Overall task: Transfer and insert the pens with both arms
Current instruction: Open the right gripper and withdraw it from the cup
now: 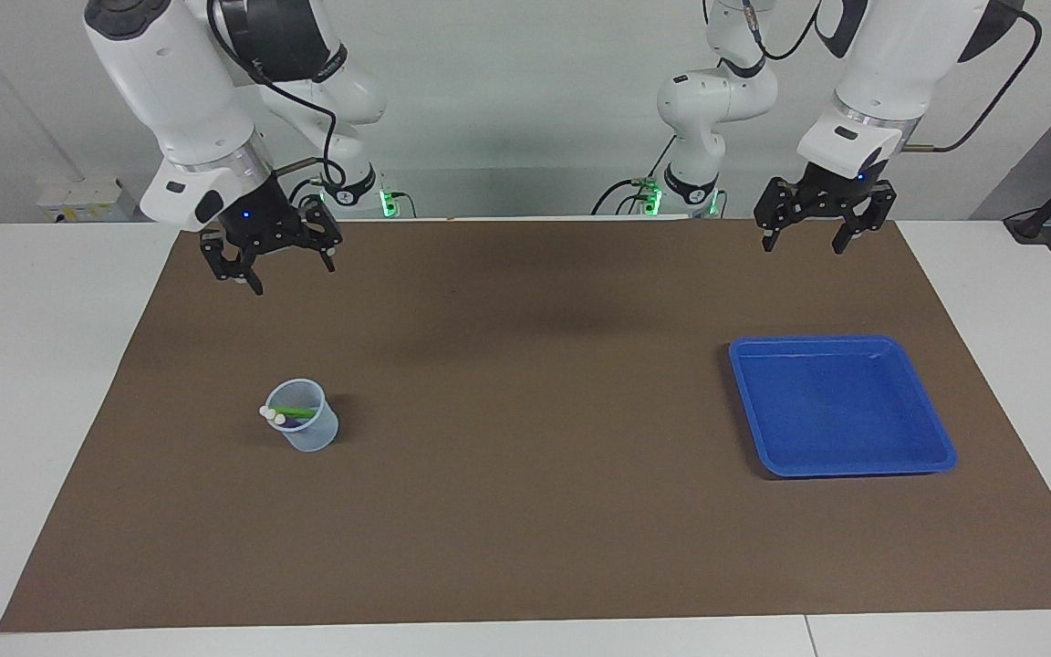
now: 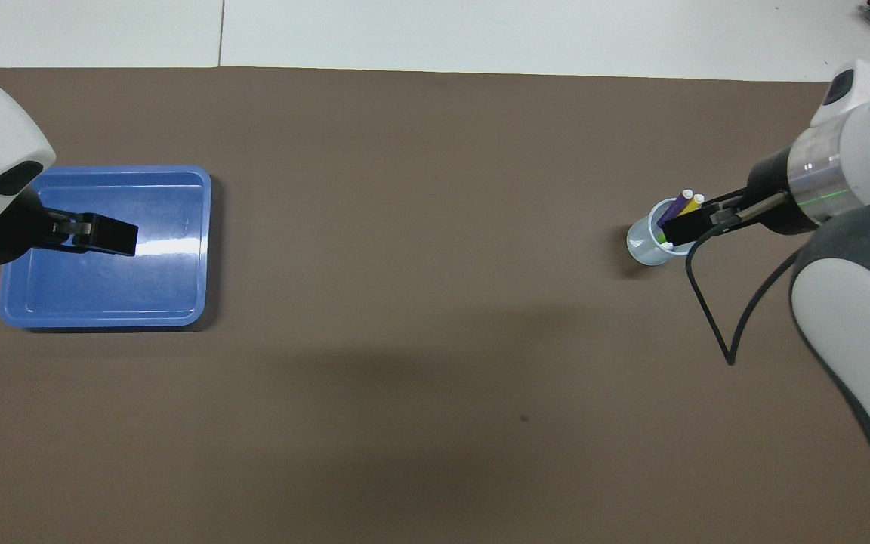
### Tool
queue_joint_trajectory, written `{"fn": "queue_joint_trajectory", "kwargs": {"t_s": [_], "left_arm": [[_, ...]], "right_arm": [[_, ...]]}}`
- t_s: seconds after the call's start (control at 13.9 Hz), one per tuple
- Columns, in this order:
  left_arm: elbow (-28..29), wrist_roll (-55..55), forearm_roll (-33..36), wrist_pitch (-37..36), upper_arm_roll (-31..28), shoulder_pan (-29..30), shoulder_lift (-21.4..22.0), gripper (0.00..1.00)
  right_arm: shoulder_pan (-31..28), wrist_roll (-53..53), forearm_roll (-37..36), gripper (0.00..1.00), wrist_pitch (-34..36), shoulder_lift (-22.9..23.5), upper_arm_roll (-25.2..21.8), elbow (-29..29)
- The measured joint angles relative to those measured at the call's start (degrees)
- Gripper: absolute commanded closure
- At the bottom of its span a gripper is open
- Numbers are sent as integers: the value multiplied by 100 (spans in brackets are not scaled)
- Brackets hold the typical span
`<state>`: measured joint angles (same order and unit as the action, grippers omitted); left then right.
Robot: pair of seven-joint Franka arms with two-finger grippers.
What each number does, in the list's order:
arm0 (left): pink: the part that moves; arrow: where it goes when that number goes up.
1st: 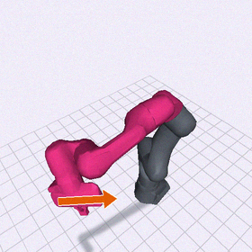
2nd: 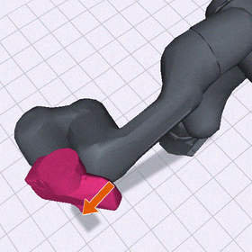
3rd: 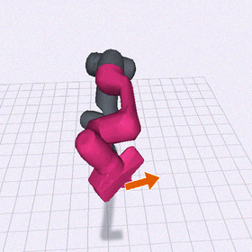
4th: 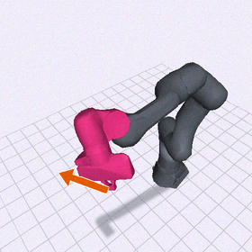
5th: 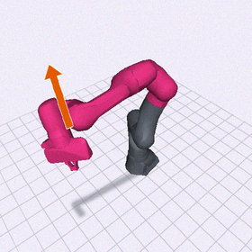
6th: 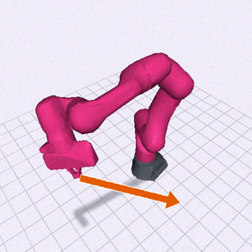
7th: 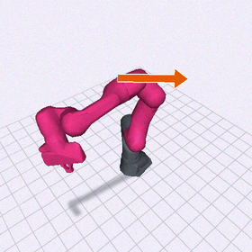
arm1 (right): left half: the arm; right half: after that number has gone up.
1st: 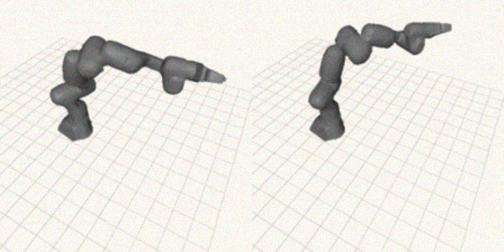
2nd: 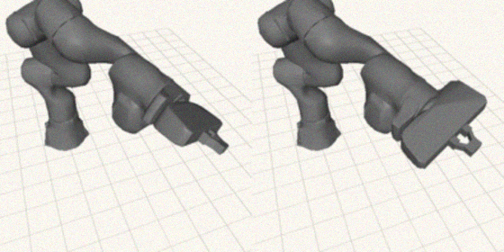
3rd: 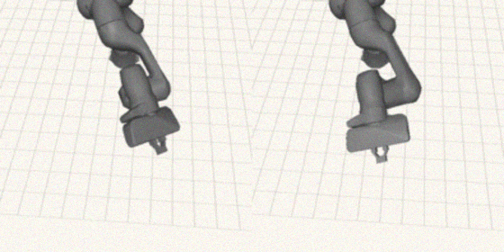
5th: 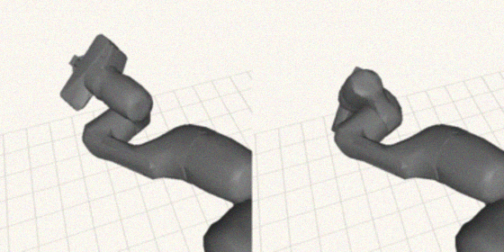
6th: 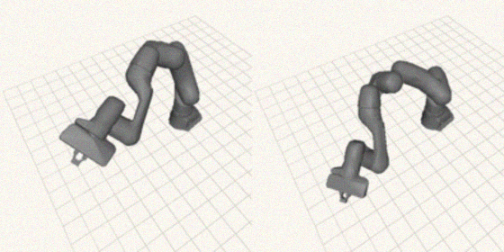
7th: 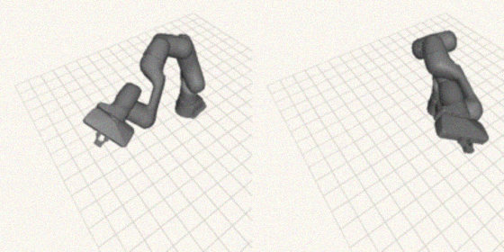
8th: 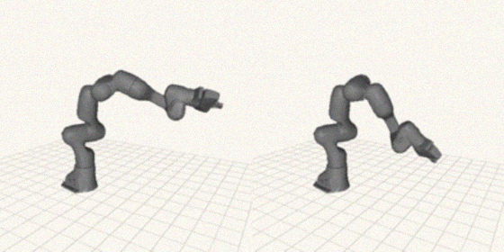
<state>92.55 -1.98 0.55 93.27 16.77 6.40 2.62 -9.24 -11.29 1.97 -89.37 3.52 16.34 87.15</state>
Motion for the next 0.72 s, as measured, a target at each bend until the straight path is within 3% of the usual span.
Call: {"fn": "queue_joint_trajectory", "kwargs": {"t_s": [0.29,0.72], "left_arm": [[0,0,0,0,-2,1,0,0],[0,0,0,-22,-8,3,8,0]], "right_arm": [[-48,77,-120,0,661,-319,-48,-115],[-87,87,-120,0,627,-527,-94,32]]}}
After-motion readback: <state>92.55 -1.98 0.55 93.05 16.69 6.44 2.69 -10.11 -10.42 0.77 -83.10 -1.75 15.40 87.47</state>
